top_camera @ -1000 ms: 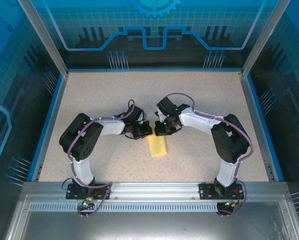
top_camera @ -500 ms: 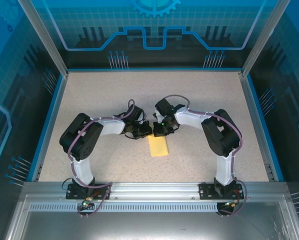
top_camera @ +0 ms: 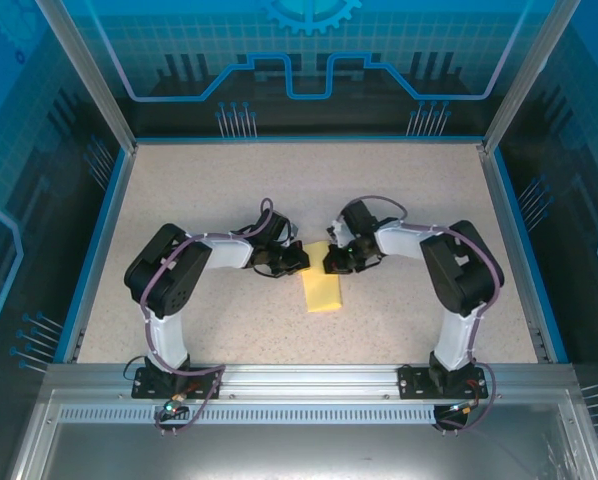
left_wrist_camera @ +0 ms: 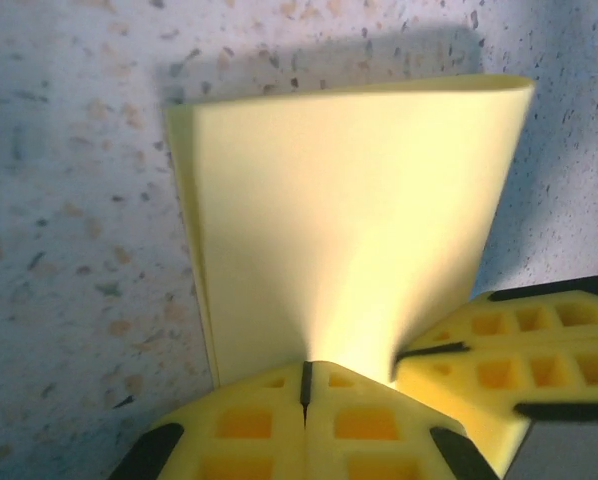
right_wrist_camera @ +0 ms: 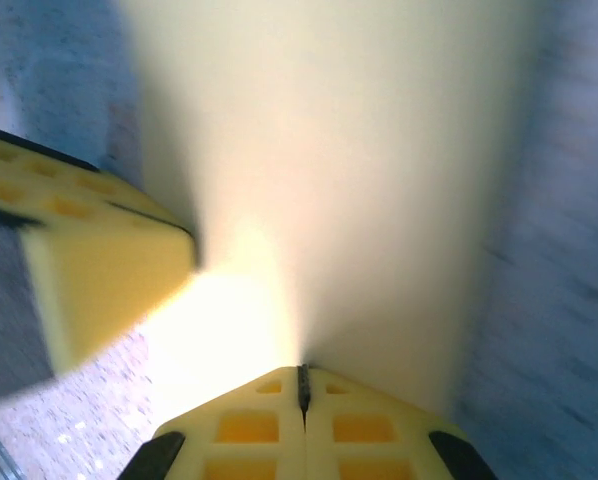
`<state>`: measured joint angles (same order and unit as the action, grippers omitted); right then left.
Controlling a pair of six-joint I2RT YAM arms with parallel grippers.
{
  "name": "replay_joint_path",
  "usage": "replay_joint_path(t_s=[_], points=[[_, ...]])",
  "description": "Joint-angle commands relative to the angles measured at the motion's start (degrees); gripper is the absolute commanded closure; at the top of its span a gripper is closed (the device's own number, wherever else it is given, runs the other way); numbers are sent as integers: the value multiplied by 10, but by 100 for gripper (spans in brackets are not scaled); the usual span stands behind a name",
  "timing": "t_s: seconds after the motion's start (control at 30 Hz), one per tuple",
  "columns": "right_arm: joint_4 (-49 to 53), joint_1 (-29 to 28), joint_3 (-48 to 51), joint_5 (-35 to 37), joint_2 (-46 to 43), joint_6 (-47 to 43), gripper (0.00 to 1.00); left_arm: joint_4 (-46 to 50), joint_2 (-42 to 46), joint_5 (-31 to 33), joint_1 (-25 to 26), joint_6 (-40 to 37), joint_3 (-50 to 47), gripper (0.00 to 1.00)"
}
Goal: Fold a paper plane with a square sheet of paper (pick it up from the middle)
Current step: Fold the square sheet of paper in half at the center of the table.
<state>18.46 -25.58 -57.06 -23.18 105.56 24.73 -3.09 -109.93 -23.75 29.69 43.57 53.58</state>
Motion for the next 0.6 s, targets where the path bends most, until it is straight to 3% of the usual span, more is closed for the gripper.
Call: replay_joint_path(t_s=[0.0, 0.2, 0.37, 0.57], points=[[33, 51, 42, 17, -42, -21, 97, 170, -107, 113, 12, 3, -61, 100], [35, 17, -6, -3, -72, -14, 97, 171, -107, 112, 12, 1, -56, 100], [18, -33, -71, -16, 3, 5, 97, 172, -103, 112, 12, 0, -55, 100], [-7, -34, -104, -20, 67, 10, 98, 172, -102, 113, 12, 1, -58, 100]])
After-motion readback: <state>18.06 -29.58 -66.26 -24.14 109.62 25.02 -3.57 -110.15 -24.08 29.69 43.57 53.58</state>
